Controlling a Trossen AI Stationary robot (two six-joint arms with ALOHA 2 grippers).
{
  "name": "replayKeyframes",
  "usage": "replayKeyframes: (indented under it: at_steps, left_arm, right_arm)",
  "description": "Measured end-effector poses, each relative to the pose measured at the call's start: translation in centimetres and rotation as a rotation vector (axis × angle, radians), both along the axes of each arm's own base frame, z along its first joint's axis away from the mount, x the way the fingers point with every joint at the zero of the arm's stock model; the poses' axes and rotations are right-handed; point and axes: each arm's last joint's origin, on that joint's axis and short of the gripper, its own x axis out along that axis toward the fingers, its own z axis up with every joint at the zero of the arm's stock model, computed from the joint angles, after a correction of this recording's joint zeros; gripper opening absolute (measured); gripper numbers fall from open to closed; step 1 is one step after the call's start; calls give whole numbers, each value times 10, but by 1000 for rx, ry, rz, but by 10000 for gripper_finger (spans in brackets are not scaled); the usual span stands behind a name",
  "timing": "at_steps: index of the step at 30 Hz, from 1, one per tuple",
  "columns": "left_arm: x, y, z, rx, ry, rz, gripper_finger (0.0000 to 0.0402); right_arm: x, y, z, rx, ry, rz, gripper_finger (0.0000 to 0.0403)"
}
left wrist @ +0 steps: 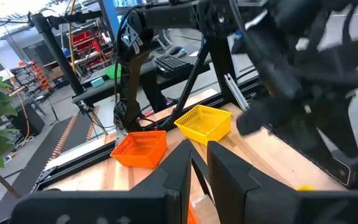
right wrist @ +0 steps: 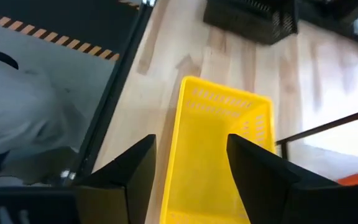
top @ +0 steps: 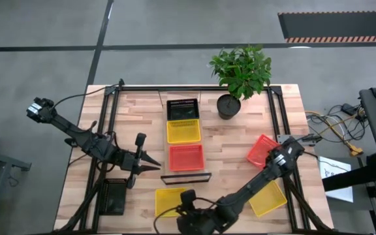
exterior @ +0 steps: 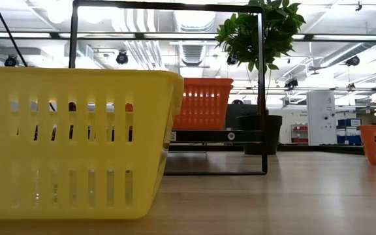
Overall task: Stack baskets on shelf by color
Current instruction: Stack the left yellow bin into the yellow bin on the shelf
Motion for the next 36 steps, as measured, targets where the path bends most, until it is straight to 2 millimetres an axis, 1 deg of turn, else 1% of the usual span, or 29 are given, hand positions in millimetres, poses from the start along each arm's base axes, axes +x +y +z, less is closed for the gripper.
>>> replayKeyframes:
  at_steps: [5,13,15,20,22,24,26,31,33,36]
  left_arm:
    - [-1,-1,0,1,1,-4,37]
    - [-1,-1,0,-4,2,-4,37]
    - [-1,-1,0,-20,6,-3,37]
    - [-1,-1,0,-22,6,-2,37]
    - [-1,-1,0,-23,6,-2,37]
    - [-1,-1,0,-23,6,-2,37]
    - [-1,-1,0,-23,6,-3,37]
    - [-1,-1,0,-25,4,-4,37]
    - [-1,-1,0,-25,4,-7,37]
    - [-2,-2,1,-28,1,-13,37]
  right_arm:
    - [13,-5,-29,42,75,-34,192]
    - [20,-6,-65,52,159,-62,192]
    - [22,-7,-71,56,172,-67,192]
    - [25,-10,-77,83,199,-72,186]
    - [26,-12,-80,103,217,-60,173]
    - [27,-12,-81,114,224,-53,150]
    - [28,-14,-81,126,226,-49,118]
    - [29,-14,-80,137,232,-29,24]
    - [28,-15,-75,129,230,-16,16]
    - [25,-11,-57,145,242,54,11]
